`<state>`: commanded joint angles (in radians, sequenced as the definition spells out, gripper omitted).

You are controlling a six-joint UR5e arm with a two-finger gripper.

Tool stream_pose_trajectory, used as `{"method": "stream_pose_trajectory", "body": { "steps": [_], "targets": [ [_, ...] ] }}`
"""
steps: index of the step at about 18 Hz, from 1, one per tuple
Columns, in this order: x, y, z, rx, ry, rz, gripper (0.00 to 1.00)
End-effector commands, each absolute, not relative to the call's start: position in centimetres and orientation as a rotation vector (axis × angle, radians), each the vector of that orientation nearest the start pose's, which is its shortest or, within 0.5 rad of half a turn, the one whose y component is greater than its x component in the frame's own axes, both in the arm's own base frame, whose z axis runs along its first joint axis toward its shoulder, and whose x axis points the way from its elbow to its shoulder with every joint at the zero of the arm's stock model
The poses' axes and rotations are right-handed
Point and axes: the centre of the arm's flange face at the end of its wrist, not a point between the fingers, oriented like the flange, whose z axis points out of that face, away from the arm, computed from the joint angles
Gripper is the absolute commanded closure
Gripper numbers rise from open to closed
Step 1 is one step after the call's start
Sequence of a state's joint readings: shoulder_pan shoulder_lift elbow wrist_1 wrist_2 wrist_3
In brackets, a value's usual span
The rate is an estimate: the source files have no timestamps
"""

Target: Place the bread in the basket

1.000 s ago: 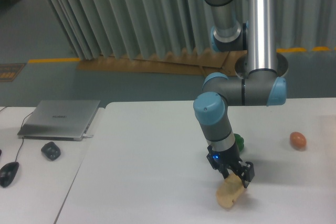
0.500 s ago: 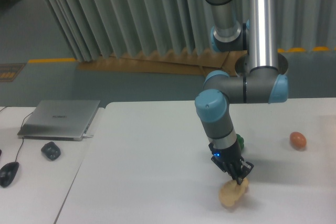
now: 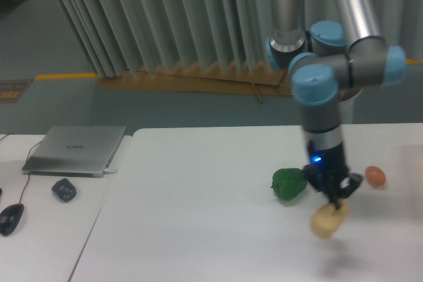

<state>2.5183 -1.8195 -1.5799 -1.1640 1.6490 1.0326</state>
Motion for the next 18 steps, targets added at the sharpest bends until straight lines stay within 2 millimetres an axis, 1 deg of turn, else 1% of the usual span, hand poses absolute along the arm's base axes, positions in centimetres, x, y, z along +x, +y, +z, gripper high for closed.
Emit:
{"method": "stream_pose_trajectory", "body": {
  "steps": [1,2,3,4,6,8,10,12,13,15,16,17,18],
  "targets": [
    [-43.0,42.2,39.4,-3.131,0.293,0.247,0.97],
    [-44.6,39.4,39.8,-3.145,0.409,0.238,0.97],
    [-46.8,35.5,40.0,-3.177,0.579,0.218,0.97],
    [-48.7,32.5,40.0,-3.232,0.767,0.215,0.97],
    [-50.9,28.7,40.2,-3.289,1.044,0.187,0.97],
    [-52.2,26.4,40.3,-3.269,1.159,0.154,0.97],
    [-53.8,23.8,40.3,-3.228,1.314,0.128,0.97],
    [-54.9,22.0,40.4,-3.21,1.407,0.131,0.96],
    [-55.9,21.3,40.1,-3.199,1.471,0.137,0.96],
    [-57.3,21.0,39.1,-3.196,1.524,0.159,0.96],
    [-57.4,20.9,39.1,-3.198,1.521,0.164,0.93],
    [-57.4,21.0,39.1,-3.197,1.524,0.165,0.71],
    [-57.4,21.0,38.8,-3.192,1.522,0.154,0.45]
  ]
}}
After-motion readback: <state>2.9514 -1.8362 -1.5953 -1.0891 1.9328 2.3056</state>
